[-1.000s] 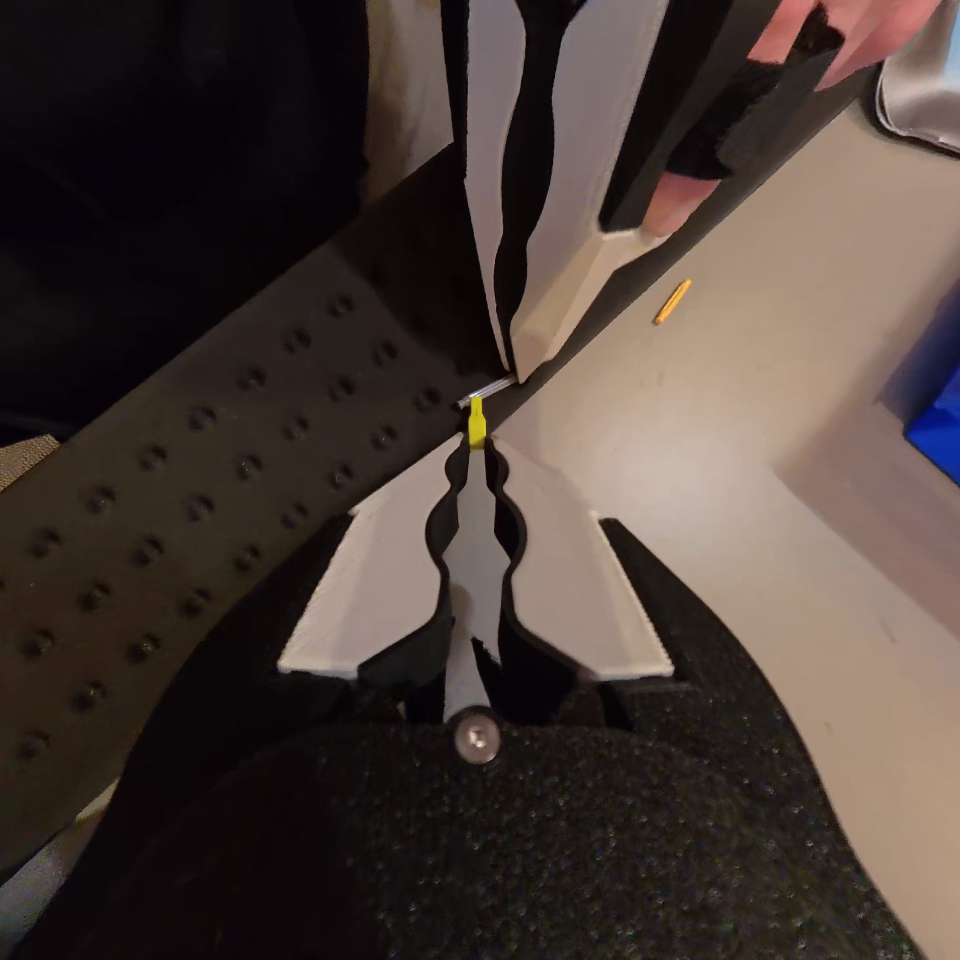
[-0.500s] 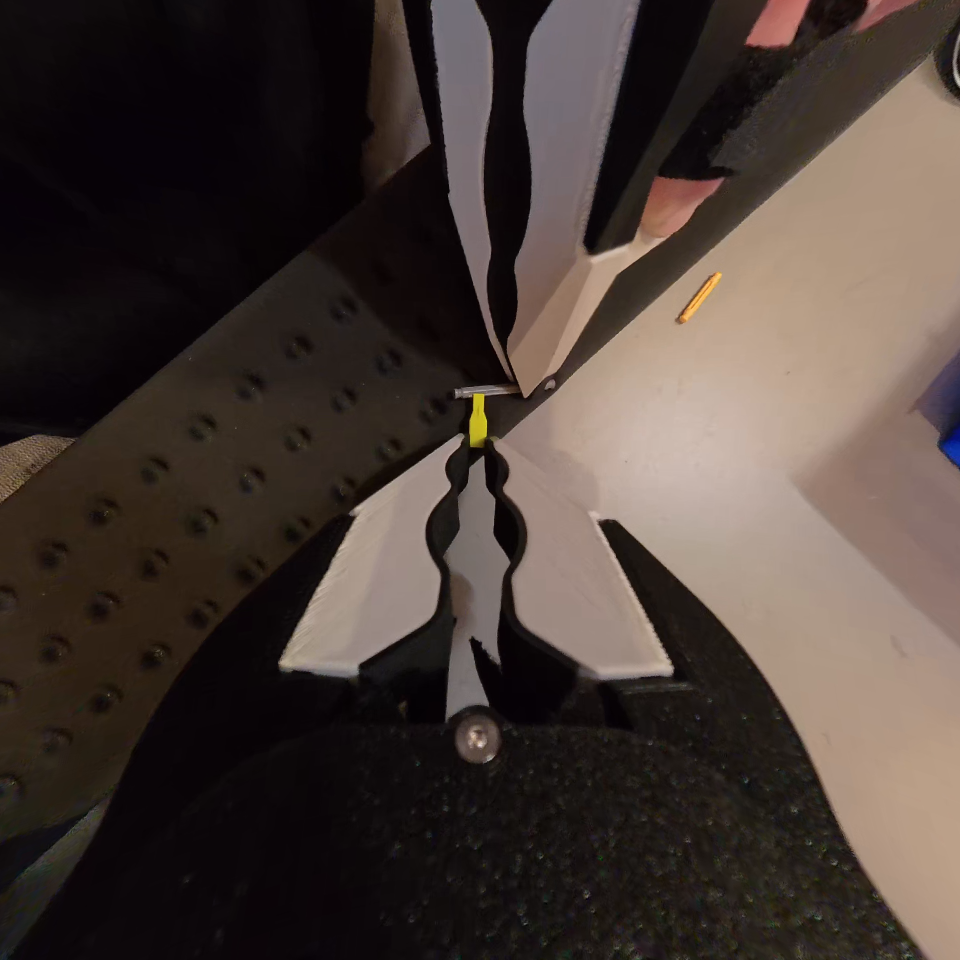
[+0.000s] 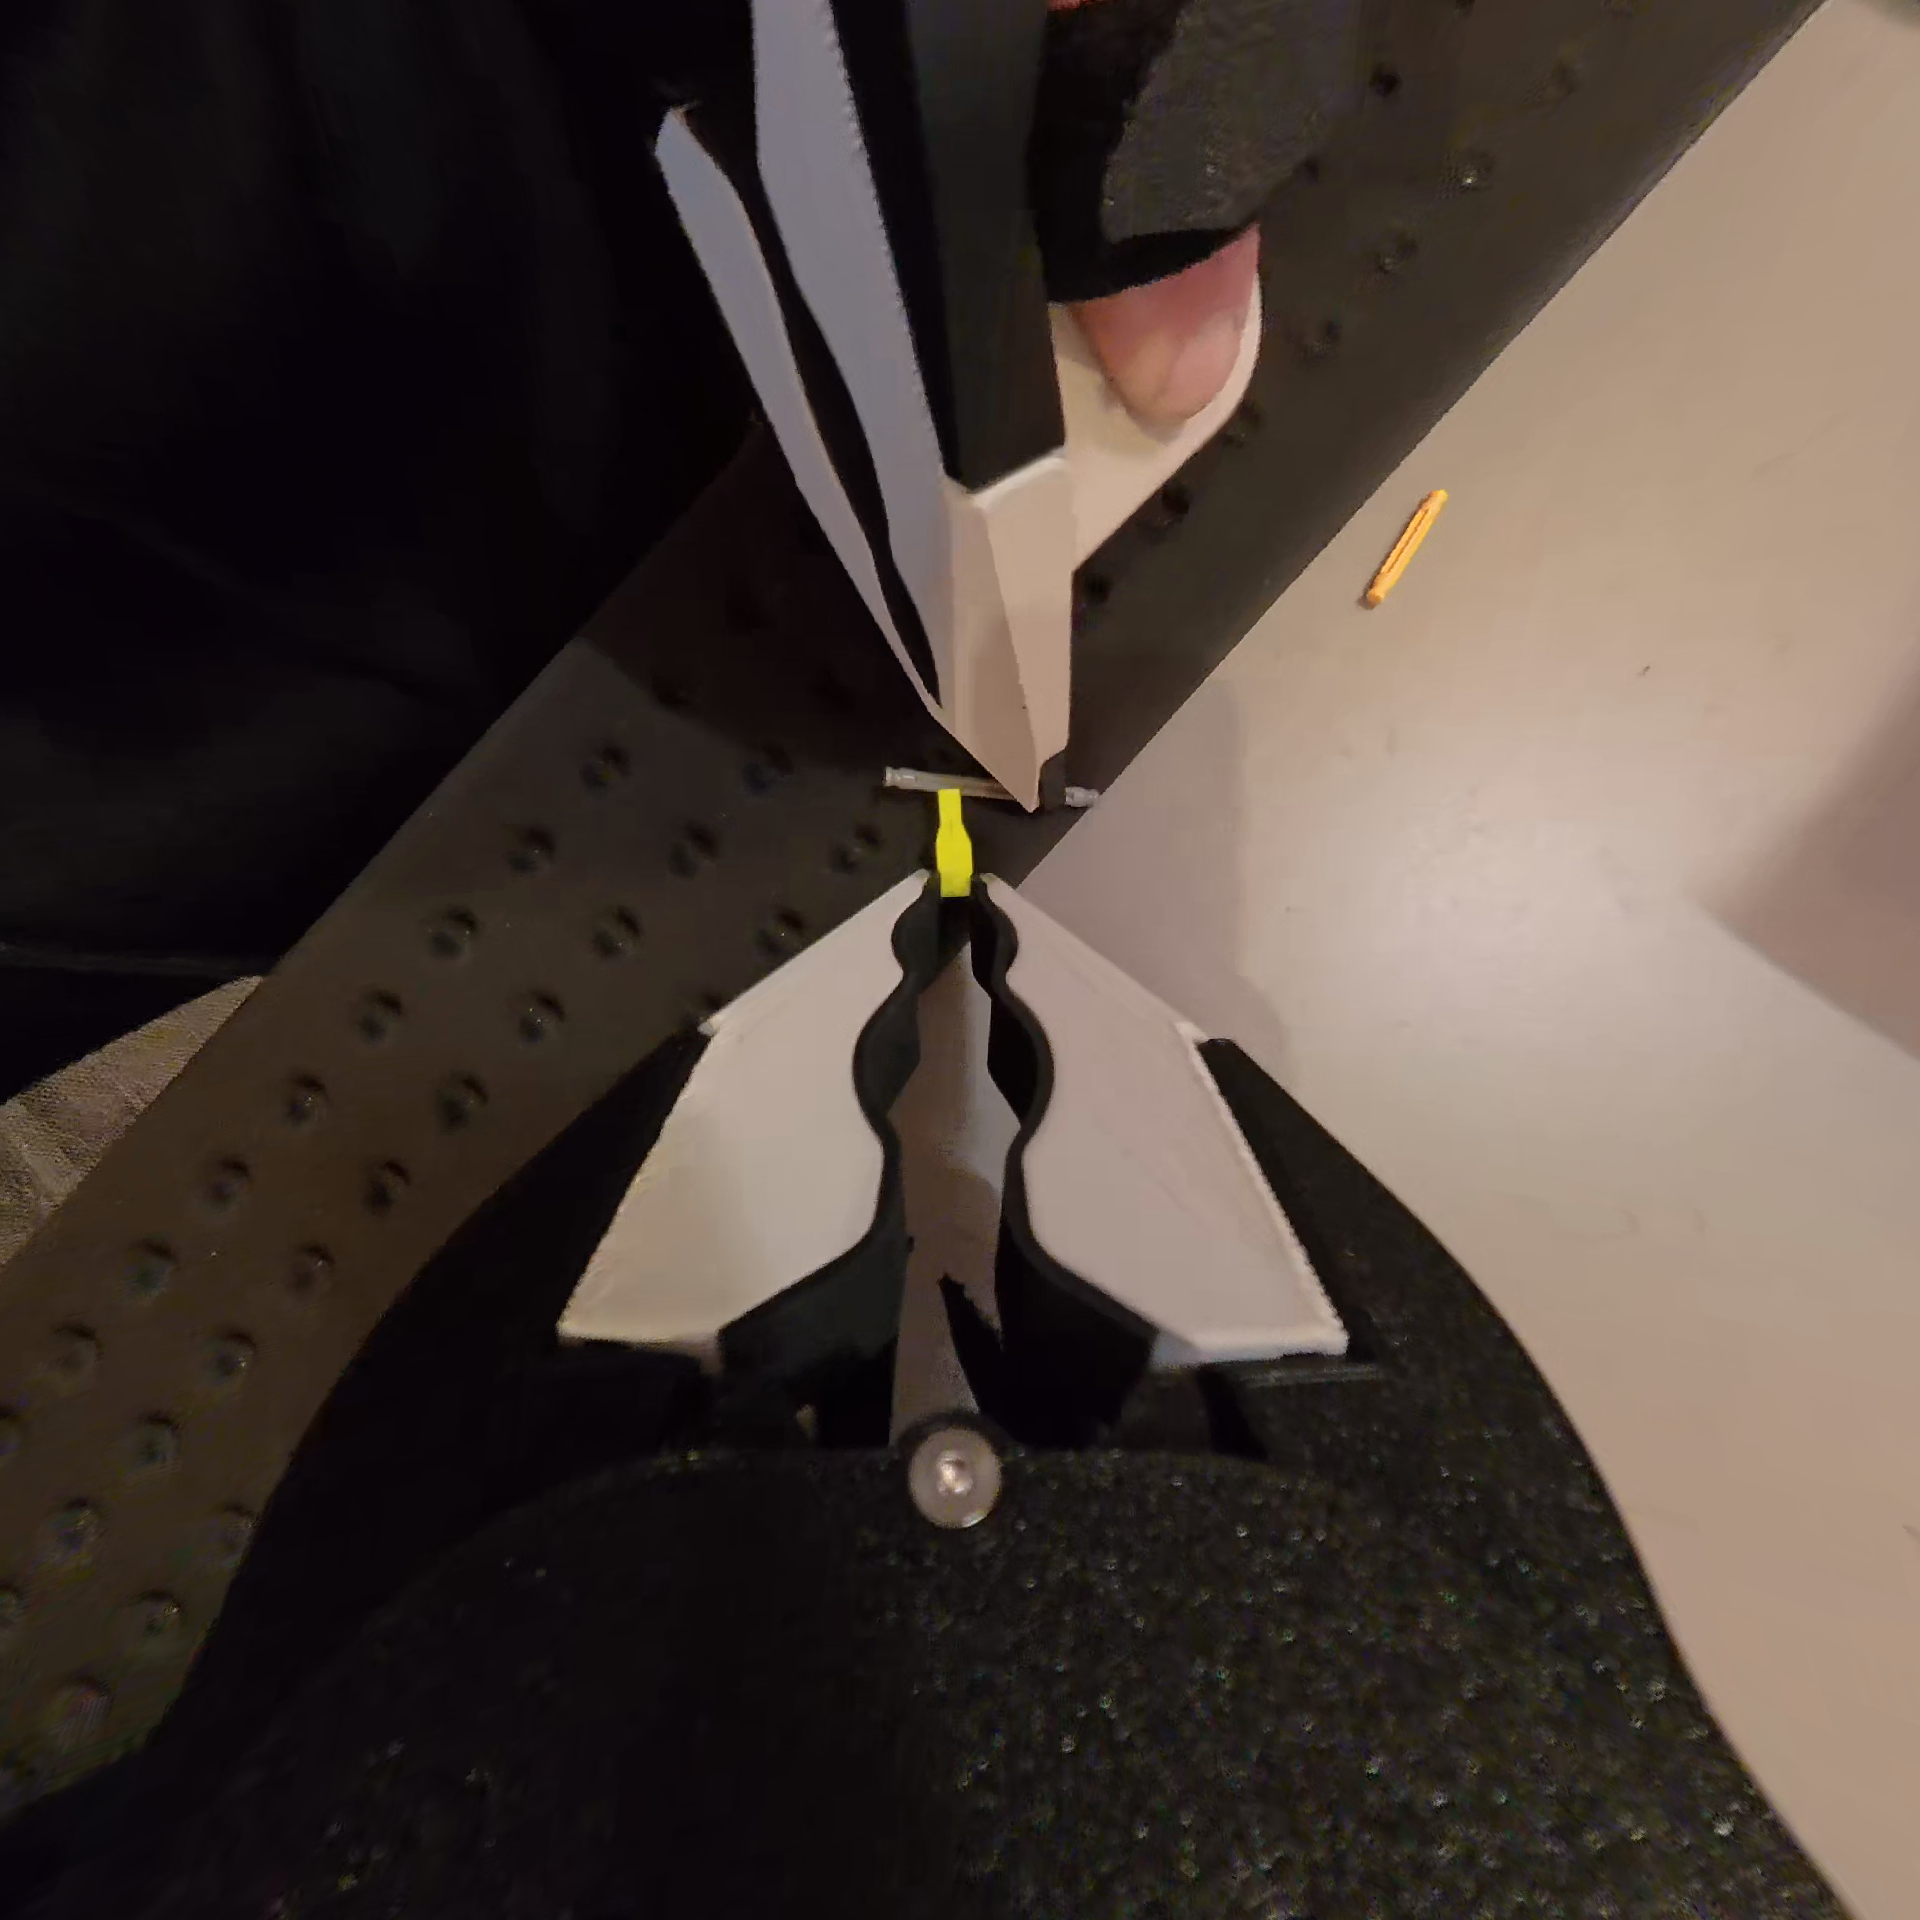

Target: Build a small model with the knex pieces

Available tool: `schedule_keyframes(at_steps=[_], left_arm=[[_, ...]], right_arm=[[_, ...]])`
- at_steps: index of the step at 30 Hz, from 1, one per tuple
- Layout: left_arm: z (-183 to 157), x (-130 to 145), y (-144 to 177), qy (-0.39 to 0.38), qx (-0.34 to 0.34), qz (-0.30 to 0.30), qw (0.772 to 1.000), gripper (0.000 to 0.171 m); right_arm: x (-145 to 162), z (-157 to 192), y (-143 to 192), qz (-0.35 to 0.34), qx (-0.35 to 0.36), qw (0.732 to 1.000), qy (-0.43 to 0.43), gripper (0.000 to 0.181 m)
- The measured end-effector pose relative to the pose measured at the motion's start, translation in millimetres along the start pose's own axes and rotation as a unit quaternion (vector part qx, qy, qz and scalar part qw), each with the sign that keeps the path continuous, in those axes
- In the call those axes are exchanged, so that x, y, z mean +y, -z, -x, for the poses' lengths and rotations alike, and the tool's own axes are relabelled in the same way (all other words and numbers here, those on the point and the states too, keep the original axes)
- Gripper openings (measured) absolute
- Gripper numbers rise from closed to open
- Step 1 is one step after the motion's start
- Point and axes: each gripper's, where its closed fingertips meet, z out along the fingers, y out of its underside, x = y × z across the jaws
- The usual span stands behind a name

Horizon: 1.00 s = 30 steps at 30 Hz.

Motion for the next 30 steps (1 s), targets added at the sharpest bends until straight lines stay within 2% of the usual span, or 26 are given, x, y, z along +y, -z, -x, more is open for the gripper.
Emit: schedule_keyframes(at_steps=[5,11,15,22,25,30], left_arm=[[1.4,0.8,0.8,0.020,-0.043,0.022,0.999,0.000],[2.3,-0.4,-0.5,0.010,-0.084,0.063,0.994,0.000],[3.3,0.2,0.0,0.057,-0.095,0.052,0.993,0.000],[2.6,2.1,2.7,0.143,-0.049,0.012,0.988,0.000],[2.4,0.9,2.8,0.155,-0.017,-0.007,0.988,0.000],[1.4,-0.3,1.8,0.130,0.012,-0.016,0.991,0.000]], right_arm=[[-1.2,-0.3,1.3,-0.023,0.003,0.998,-0.052,0.003],[-3.1,-0.1,-0.2,-0.020,0.022,0.995,-0.092,0.003],[-2.7,0.0,-0.1,-0.039,0.023,0.992,-0.117,0.003],[-2.1,-0.5,0.1,-0.043,0.034,0.991,-0.121,0.004],[-2.2,-0.7,-0.3,-0.043,0.033,0.991,-0.123,0.004],[-2.1,-1.0,-1.0,-0.045,0.029,0.990,-0.129,0.004]])
